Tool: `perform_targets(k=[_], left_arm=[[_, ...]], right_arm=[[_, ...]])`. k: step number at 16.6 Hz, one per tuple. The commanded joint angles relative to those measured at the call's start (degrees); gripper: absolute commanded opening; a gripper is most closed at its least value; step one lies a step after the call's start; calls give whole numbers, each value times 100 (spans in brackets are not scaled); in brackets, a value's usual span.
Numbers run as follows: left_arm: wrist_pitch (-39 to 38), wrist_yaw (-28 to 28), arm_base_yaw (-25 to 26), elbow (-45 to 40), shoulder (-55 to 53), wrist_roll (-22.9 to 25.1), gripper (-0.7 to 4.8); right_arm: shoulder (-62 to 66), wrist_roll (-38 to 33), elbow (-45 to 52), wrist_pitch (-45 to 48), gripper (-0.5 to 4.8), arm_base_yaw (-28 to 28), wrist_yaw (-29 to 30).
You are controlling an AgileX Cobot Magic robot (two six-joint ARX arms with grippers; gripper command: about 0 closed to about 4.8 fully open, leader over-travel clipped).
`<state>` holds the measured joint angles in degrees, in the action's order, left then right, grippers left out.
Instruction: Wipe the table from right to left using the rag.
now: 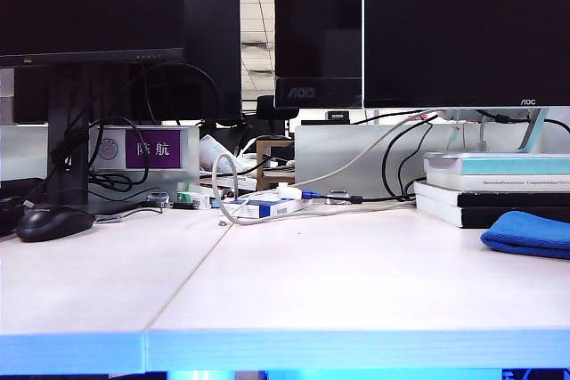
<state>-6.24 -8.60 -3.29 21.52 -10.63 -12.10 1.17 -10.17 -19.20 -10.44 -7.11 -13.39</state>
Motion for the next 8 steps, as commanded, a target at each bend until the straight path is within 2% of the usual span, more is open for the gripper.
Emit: perform_targets(k=[1,2,4,6,8], left_arm=[[33,136,7,1106,-1246,44,-5],[-11,389,7,1659,-1810,254,-5],[-529,1281,7,2855,-2815,470,-5],[-1504,2745,4,4437,-3987,573,-5],[-1871,3853,0,5257,-4551,608,-5]], right_arm=[[699,-28,-678,-133,-5,-9,-205],[1117,-31,-1032,-133,-5,-9,-201],[1928,-31,-1731,-140,-5,-9,-201],[3071,-33,-2776,-280,-5,-7,-199],[3869,39,-3622,-881,-5,-7,-39]])
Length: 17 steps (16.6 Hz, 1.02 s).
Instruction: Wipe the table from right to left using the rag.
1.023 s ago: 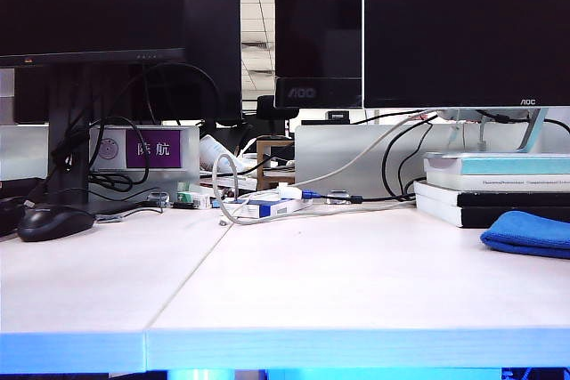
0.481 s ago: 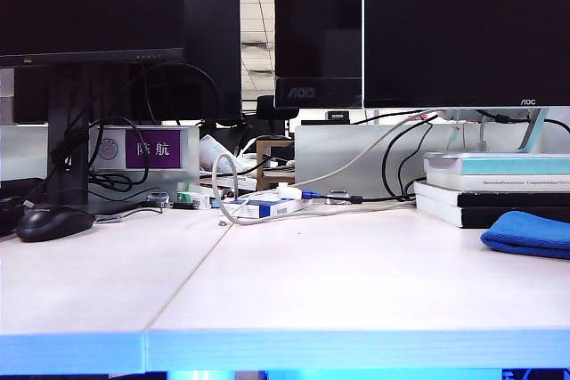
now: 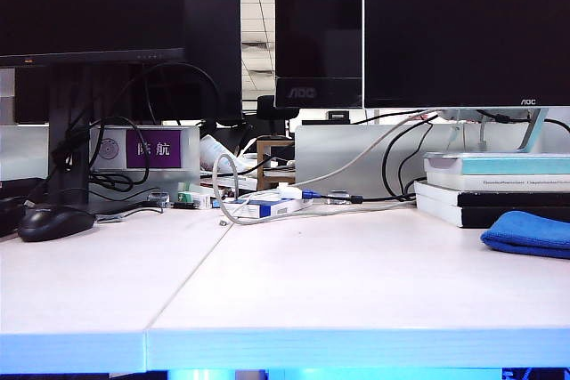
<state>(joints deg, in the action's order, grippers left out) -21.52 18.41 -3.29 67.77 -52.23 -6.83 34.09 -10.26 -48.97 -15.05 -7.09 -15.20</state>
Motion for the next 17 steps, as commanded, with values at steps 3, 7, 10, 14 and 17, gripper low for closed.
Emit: perform_targets(k=[3,7,10,14,17], left_arm=[[-664,2535,-186,1462,-719,44,-5],[-1429,2693,-684,2111,-918,334,-5],[-2761,1268,-1202,2479,-1058,1316,-5],[-3998,566,-1606,2964,-1488,1576,-5],[-4094,555,-1849,3045,-1604,1652,-5]], right_arm=[[1751,297,-1687,-1086,-5,-9,140],[3300,555,-3150,-2658,-5,-9,225],[3921,743,-3436,-3040,-5,-9,887],[4277,758,-3436,-3480,-5,-7,994],[4459,933,-3434,-3665,-5,-4,597]])
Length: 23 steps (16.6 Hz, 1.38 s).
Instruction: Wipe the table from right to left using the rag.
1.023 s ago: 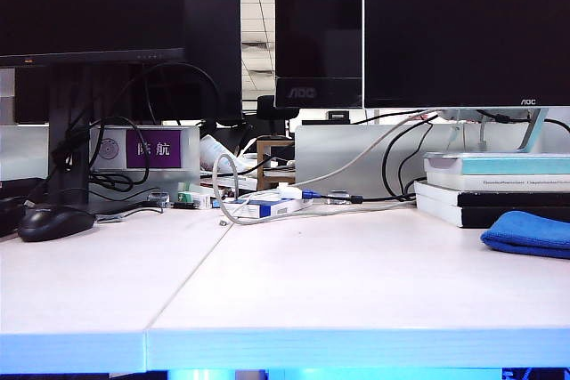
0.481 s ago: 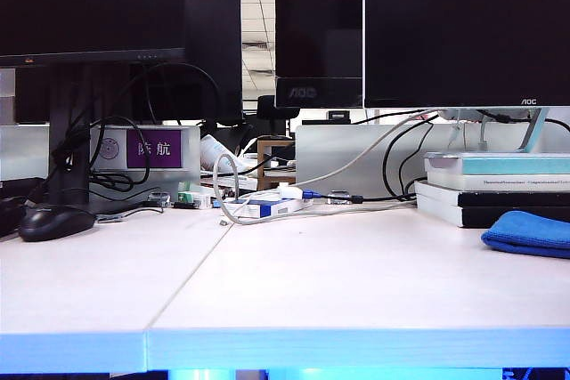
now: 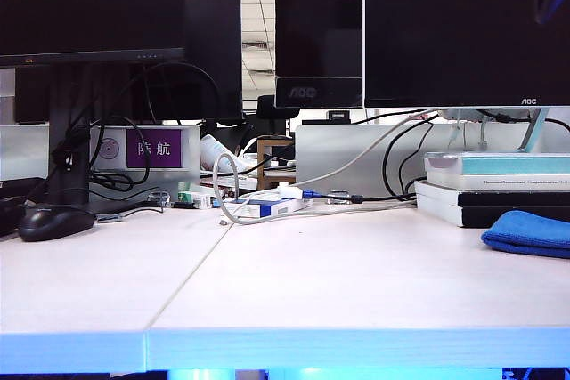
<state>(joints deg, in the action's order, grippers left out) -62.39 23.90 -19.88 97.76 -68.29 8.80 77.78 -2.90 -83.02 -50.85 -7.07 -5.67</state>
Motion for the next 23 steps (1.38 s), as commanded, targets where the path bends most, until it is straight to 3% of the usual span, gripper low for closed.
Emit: perform_targets(k=[1,9,11,12,14,18,23], left_arm=[[87,7,-278,46,-15,87,-5],[332,37,-302,46,-26,87,-5],[330,44,-302,48,-26,87,-5],[330,44,-302,48,-26,87,-5],[330,42,-302,48,-26,87,-5],[339,46,-302,48,-26,87,-5],[337,48,-302,48,-28,87,-5]], right_arm=[[166,396,-28,-72,-5,-4,-496],[1182,933,-28,-310,-4,372,-448],[1495,933,-28,-492,-2,579,-170],[1631,933,-28,-549,13,669,-22],[1910,938,-28,-562,96,743,50],[2435,1110,-28,-415,154,752,197],[2855,1108,-24,-61,154,754,184]])
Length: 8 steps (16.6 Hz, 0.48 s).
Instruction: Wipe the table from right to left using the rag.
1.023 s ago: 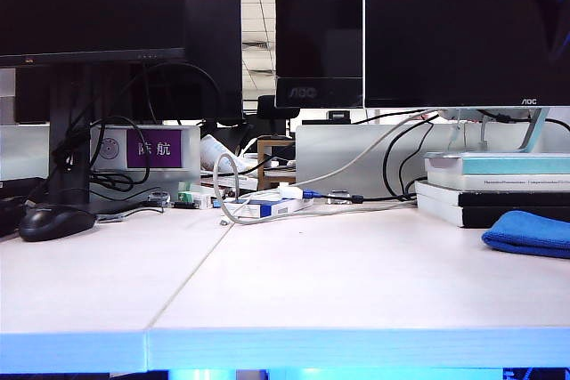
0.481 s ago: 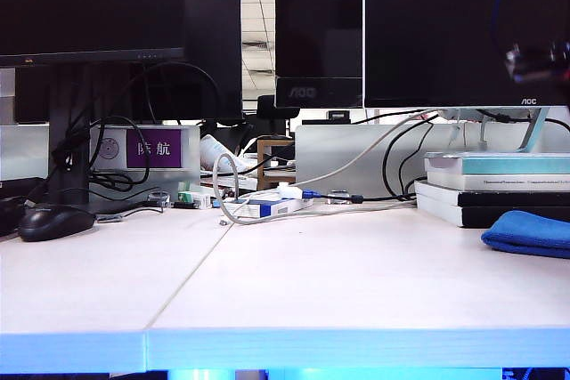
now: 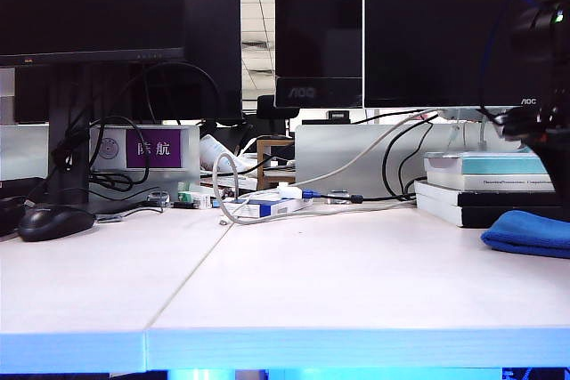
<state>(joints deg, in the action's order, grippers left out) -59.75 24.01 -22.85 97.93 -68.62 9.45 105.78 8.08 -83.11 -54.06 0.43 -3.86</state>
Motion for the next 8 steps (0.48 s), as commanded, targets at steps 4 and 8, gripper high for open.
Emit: perform_targets(k=[4,8], left_arm=[[68,39,-4,28,4,22,-5],[70,39,-4,28,2,22,-5]], right_arm=[[326,9,-11,468,181,4,15],[531,11,-9,463,186,35,9]])
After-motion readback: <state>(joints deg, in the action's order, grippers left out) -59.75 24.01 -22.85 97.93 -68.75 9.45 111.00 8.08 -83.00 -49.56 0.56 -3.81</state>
